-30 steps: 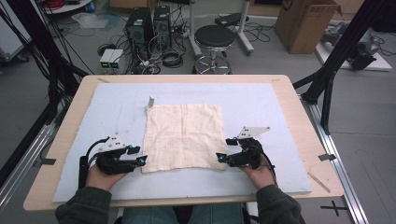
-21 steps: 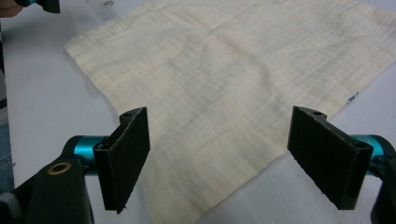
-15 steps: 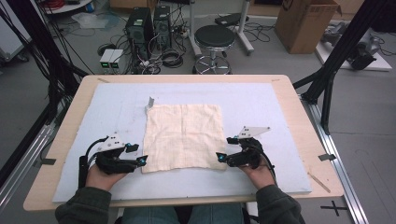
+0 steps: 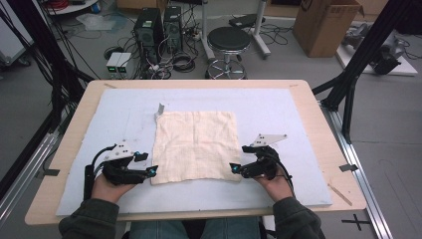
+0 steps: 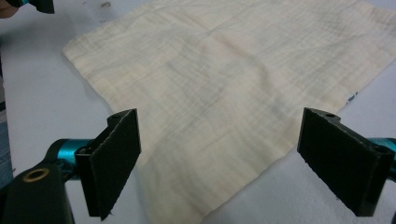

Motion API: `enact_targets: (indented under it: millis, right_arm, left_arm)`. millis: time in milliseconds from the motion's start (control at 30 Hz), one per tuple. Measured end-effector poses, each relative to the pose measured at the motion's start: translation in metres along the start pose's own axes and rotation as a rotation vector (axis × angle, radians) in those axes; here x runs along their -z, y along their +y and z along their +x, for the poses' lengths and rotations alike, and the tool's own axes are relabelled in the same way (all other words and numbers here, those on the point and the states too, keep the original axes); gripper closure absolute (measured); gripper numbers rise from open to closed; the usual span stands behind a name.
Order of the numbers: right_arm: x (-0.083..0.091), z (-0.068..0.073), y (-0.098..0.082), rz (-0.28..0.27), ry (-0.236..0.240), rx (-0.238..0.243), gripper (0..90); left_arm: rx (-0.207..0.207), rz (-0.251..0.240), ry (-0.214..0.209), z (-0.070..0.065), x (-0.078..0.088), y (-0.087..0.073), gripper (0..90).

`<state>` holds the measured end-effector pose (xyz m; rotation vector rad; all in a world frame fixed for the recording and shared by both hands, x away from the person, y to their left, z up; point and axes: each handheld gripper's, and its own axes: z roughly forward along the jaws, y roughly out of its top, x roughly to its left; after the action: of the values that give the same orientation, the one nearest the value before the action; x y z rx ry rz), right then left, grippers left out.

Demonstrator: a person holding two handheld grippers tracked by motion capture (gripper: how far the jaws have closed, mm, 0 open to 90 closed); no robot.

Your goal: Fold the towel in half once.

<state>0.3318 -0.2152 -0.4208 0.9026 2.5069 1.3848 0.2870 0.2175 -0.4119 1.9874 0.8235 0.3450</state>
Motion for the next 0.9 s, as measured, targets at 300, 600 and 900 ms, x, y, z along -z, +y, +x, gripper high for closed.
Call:
enact_targets:
  millis: [300, 600, 900]
  right_arm:
    - [-0.002, -0.002, 0.004, 0.004, 0.000, -0.005, 12.3]
    - [-0.001, -0.011, 0.011, 0.003, -0.002, -0.010, 12.3]
    - [-0.006, -0.022, 0.028, 0.016, 0.006, -0.014, 12.3]
  left_arm:
    - [0.001, 0.013, -0.004, 0.002, -0.001, 0.003, 34.6]
    - [0.021, 0.003, -0.011, 0.008, -0.001, 0.012, 32.7]
    - [0.043, 0.004, -0.008, 0.018, -0.004, 0.022, 31.8]
